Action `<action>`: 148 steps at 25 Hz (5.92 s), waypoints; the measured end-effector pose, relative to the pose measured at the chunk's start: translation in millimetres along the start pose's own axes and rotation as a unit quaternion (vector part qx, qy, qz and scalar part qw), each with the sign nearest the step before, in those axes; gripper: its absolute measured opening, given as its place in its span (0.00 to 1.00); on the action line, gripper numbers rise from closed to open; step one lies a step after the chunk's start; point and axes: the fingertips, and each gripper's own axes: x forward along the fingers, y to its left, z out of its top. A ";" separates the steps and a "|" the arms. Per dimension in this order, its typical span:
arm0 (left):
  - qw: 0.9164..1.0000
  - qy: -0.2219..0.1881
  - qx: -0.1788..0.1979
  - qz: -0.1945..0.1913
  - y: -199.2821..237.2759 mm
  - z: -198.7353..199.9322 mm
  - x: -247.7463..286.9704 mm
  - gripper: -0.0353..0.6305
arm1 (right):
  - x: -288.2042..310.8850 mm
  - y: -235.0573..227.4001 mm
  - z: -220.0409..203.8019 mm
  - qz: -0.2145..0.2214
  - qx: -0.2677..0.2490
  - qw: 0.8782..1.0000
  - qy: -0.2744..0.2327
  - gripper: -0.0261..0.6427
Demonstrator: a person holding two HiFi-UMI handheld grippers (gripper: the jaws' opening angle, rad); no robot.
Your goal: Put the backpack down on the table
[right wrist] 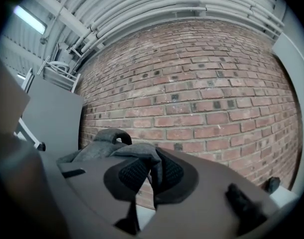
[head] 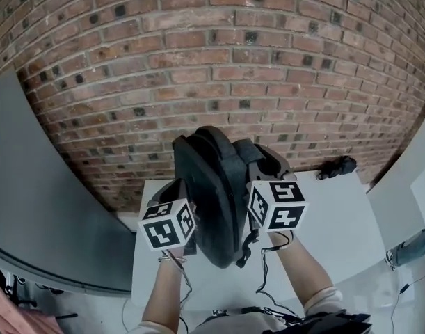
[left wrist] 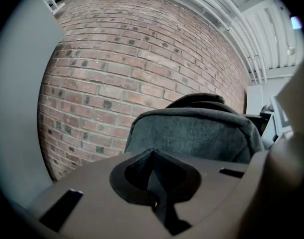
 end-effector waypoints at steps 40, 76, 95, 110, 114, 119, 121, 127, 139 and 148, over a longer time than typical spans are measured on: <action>0.990 0.095 0.056 -0.092 -198.9 -106.4 42.6 0.07 | -145.6 -223.1 -167.2 -0.177 0.109 0.972 0.113 0.11; 0.967 0.202 0.104 -0.118 -291.9 -225.3 104.6 0.07 | -198.4 -317.9 -337.6 -0.207 0.203 0.937 0.197 0.11; 0.957 0.242 0.110 -0.118 -305.7 -262.3 133.9 0.07 | -200.5 -342.7 -412.9 -0.213 0.213 0.921 0.248 0.11; 0.955 0.247 0.108 -0.120 -310.3 -268.8 139.4 0.07 | -210.7 -348.4 -436.7 -0.209 0.229 0.911 0.272 0.24; 0.955 0.247 0.108 -0.123 -313.5 -269.2 138.5 0.07 | -218.9 -347.9 -437.4 -0.212 0.228 0.909 0.276 0.25; 0.956 0.243 0.105 -0.123 -314.4 -265.3 136.0 0.07 | -231.2 -346.4 -433.2 -0.217 0.227 0.908 0.279 0.27; 0.957 0.242 0.104 -0.124 -314.8 -264.5 133.8 0.07 | -235.6 -345.4 -430.8 -0.220 0.225 0.906 0.282 0.27; 0.958 0.237 0.097 -0.130 -315.5 -261.4 124.0 0.07 | -246.0 -342.4 -420.2 -0.226 0.218 0.905 0.286 0.27; 0.967 0.203 0.072 -0.135 -297.5 -232.9 96.1 0.07 | -257.6 -322.7 -346.1 -0.229 0.178 0.923 0.252 0.26; 0.970 0.191 0.054 -0.141 -281.9 -221.6 74.0 0.07 | -275.1 -305.6 -275.0 -0.263 0.129 0.936 0.196 0.14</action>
